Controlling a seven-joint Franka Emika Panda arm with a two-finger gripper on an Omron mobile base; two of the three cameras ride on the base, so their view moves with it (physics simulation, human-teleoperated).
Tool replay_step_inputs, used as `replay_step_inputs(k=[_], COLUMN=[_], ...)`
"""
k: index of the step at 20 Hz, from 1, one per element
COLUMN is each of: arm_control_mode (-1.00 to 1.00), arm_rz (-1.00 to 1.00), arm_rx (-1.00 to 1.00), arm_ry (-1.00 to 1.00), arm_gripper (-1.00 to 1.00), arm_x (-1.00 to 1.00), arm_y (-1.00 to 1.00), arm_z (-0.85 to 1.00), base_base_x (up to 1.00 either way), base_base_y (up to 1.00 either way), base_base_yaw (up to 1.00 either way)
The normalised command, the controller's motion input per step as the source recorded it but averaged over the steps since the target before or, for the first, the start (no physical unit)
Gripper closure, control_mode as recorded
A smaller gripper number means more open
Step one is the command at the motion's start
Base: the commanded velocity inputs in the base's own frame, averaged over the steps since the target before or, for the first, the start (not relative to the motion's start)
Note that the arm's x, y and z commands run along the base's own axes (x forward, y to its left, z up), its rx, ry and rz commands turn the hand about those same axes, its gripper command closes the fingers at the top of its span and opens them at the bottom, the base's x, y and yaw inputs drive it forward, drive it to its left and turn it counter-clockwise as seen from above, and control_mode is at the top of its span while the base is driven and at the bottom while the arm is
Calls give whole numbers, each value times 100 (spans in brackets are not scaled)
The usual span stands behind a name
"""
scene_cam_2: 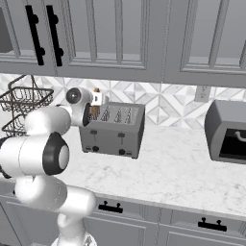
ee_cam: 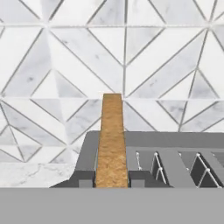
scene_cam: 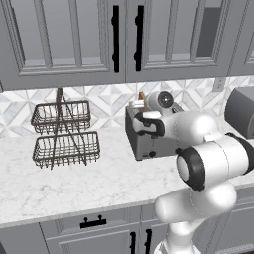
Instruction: Start the toaster. Once the lever pops up, take the bread to the plate on the dining counter.
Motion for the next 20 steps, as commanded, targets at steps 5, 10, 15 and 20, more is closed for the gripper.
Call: replay_step_inputs(k=[5,10,15,20], arm_control_mode=[-100,-100,-100,-100], arm_rz=[-2,0,0,0], arm_rx=[2,10,12,8], arm_ry=[-11,-2,9,20], arm_gripper=[100,100,100,100], arm_x=[-36,-50,-73,-99], arm_y=[11,0,0,0], arm_z=[19,47,49,31], base_base_x=[0,0,0,0], base_base_y=[0,0,0,0], base_base_yaw=[0,0,0,0])
